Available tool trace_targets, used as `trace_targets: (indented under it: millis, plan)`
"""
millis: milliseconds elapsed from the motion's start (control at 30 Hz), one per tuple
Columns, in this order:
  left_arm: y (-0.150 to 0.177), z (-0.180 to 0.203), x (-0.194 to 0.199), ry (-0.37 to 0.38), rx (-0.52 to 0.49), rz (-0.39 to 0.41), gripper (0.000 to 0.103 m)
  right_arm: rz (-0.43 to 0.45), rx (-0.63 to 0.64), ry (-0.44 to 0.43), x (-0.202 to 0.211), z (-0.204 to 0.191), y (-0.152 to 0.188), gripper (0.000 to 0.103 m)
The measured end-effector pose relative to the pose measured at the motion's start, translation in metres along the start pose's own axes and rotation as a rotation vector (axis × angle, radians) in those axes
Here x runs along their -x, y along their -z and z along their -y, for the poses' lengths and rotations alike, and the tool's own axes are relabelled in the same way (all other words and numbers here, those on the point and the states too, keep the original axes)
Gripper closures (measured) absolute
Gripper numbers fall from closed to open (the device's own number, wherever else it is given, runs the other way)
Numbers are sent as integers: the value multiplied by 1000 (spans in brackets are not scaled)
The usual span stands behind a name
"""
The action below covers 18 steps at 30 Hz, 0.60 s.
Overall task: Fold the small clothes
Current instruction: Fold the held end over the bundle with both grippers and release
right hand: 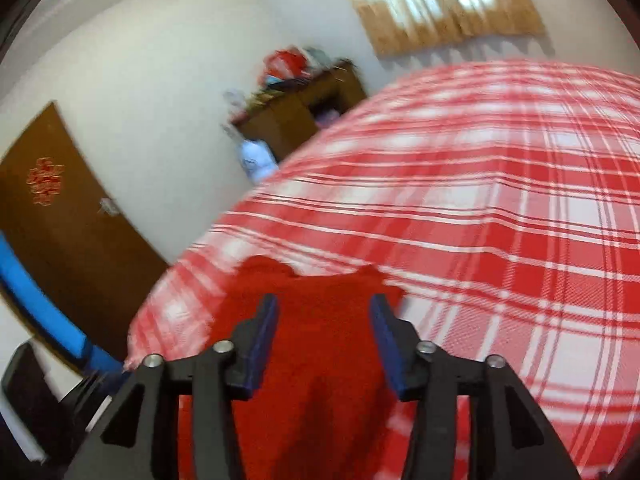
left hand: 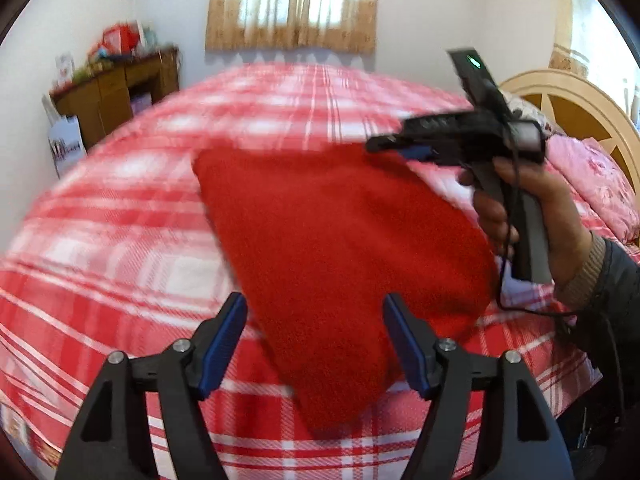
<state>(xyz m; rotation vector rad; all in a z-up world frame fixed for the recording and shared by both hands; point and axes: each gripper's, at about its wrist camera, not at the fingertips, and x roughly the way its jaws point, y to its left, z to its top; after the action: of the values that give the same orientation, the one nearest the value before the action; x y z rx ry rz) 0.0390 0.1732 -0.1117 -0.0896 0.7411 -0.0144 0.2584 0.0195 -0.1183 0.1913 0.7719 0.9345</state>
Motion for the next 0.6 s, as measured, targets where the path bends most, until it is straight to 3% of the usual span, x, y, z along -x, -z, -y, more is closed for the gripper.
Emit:
trace_targets:
  millis: [100, 233, 367, 467, 600]
  plan:
    - [-11, -7, 8, -61, 1, 79, 6, -74, 48, -60, -6, -21, 22, 51]
    - [-17, -28, -14, -163, 36, 80, 6, -173, 41, 53, -25, -12, 50, 51]
    - [-5, -45, -44, -190, 63, -16, 6, -133, 27, 41, -24, -1, 56, 51]
    - [5, -43, -49, -176, 57, -9, 4, -106, 17, 104, -16, -3, 57, 51]
    - [7, -45, -45, -177, 84, -5, 0, -22, -23, 174, 24, -19, 59, 51]
